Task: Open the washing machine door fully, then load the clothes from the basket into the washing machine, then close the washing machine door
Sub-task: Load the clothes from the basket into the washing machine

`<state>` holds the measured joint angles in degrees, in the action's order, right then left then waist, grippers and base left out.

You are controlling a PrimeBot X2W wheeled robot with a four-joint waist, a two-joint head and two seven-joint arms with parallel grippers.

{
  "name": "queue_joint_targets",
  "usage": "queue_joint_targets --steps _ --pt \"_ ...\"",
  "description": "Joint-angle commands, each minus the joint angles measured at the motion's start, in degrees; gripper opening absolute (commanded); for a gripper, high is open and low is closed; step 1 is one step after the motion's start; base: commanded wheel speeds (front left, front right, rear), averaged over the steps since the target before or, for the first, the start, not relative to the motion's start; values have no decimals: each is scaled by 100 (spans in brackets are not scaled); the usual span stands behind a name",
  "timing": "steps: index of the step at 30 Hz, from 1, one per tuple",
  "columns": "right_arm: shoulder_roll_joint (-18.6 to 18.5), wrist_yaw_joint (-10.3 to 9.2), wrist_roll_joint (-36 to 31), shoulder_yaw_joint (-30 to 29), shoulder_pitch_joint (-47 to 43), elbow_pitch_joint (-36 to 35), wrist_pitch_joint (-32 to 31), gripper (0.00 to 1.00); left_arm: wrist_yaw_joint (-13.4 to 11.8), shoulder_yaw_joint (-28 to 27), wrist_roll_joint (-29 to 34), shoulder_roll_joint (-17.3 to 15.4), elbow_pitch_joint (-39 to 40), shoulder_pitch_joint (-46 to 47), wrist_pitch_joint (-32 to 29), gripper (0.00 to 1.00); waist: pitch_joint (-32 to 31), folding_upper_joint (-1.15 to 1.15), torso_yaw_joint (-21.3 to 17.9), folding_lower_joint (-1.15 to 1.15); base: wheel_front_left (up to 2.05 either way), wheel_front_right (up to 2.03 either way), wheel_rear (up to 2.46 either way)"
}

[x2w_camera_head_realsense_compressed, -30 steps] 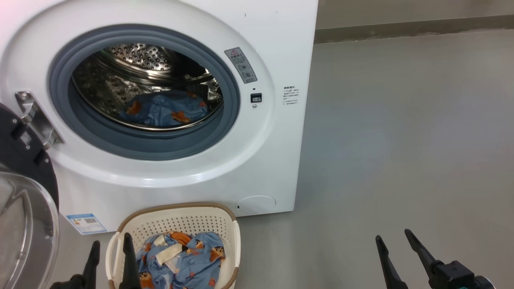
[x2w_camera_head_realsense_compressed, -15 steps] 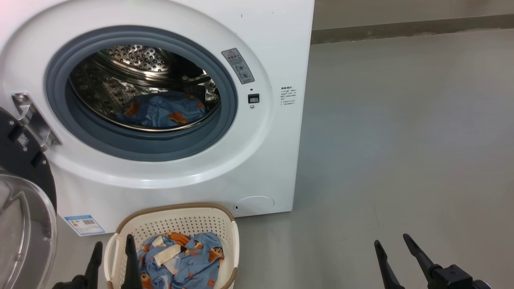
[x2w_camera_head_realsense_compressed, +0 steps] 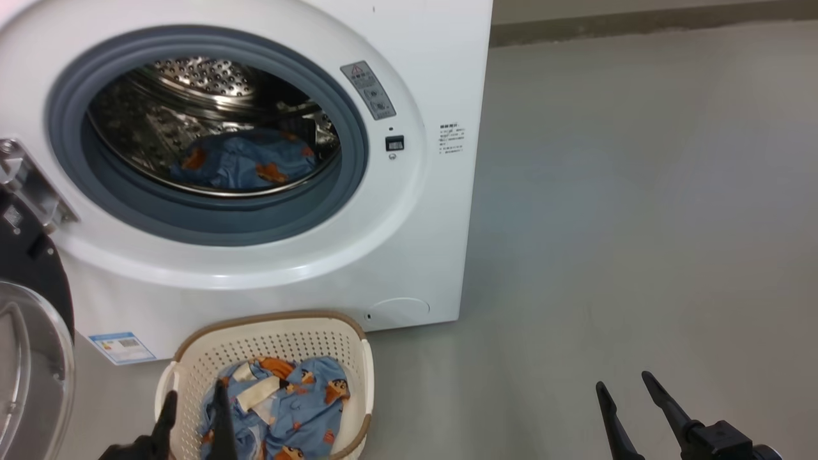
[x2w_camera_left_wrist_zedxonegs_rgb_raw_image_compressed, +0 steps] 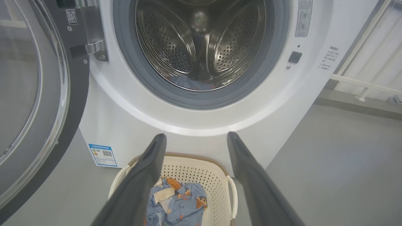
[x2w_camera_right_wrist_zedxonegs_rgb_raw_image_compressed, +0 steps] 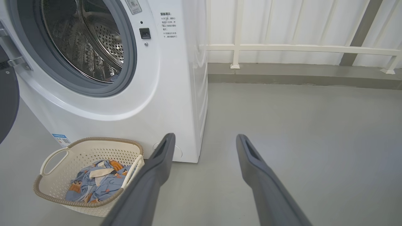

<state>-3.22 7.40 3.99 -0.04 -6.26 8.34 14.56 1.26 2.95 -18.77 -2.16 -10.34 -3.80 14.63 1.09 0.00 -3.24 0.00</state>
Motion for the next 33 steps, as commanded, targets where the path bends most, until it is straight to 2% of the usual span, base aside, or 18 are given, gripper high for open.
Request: queue_joint_targets --steps 1,15,20,24,33 --pt "-71 9 39 156 128 -151 44 100 -20 -140 47 -72 9 325 37 100 107 0 -29 0 0 0 0" --pt "-89 9 211 258 616 -165 44 100 -12 -104 2 -112 -2305 1774 -21 100 1109 0 -369 0 0 0 0" --pt "-90 9 286 298 862 -184 44 100 -57 -114 -36 -225 -3186 2446 -338 100 1613 0 -485 0 0 0 0" --pt "-121 9 345 375 1097 -202 44 100 -206 -148 -45 -358 -3836 3023 -656 100 2098 0 -568 0 0 0 0" --pt "-223 9 500 497 1563 -261 44 100 -327 -168 -123 -604 -4919 4239 -1322 100 3169 0 -758 0 0 0 0"
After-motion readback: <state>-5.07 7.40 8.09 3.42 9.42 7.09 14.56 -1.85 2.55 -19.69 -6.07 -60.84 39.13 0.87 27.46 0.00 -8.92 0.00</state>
